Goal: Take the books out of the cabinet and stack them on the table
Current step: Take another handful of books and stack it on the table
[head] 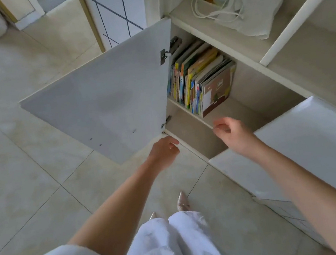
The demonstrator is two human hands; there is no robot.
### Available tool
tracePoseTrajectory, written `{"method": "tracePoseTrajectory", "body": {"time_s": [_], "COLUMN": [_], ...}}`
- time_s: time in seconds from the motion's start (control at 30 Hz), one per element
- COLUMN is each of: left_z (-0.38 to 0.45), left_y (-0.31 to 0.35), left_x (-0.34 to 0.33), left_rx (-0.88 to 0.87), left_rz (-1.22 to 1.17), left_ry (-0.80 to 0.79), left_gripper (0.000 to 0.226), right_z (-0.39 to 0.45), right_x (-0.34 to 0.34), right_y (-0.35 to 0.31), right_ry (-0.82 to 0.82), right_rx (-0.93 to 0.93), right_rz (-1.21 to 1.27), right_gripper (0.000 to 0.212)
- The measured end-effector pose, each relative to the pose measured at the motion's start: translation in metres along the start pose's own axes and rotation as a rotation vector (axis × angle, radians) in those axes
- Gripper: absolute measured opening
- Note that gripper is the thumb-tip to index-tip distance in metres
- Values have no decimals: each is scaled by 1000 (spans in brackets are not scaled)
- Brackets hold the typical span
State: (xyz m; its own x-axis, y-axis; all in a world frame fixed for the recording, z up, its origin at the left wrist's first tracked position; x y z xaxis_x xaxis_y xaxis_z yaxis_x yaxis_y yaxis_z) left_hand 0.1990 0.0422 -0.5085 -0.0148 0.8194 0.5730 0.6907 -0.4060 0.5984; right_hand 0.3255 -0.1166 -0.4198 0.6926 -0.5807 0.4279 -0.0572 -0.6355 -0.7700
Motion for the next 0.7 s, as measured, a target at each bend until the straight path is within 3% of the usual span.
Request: {"method": "tracePoseTrajectory", "body": {"time_s": [0.27, 0.47, 0.63, 0.7], "left_z": [73, 121, 170, 183], "left_y": [17, 36, 43, 46], "left_x": [-24, -18, -23, -29], "left_rx": [27, -6, -38, -68], "left_rz": [-106, -163, -131, -92], "left_ry": [48, 86, 139, 164], "left_gripper": [33, 42, 42, 46], "right_z": [107, 154, 202, 218], "right_x": [3, 0, 3, 8], "right_y": [-1, -1, 5, 8], "right_ry": [-45, -58, 24, 131], "right_rx": [-180, -176, -396, -402], "right_rz": [100, 20, 308, 431], "right_gripper": [39, 46, 48, 53]}}
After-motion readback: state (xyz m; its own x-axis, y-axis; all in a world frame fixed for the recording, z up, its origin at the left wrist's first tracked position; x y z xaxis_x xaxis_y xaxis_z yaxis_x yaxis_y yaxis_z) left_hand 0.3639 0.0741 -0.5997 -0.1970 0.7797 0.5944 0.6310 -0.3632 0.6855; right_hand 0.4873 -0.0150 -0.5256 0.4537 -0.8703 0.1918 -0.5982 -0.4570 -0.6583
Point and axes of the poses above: each hand's wrist, its own z-axis towards the middle knuckle, its own x-axis out of the back of the hand, y = z × x, the point moved 4 cm from there along z, towards the middle knuckle, and after that the axes turned 13 degrees about z, right-handed, at the moved point
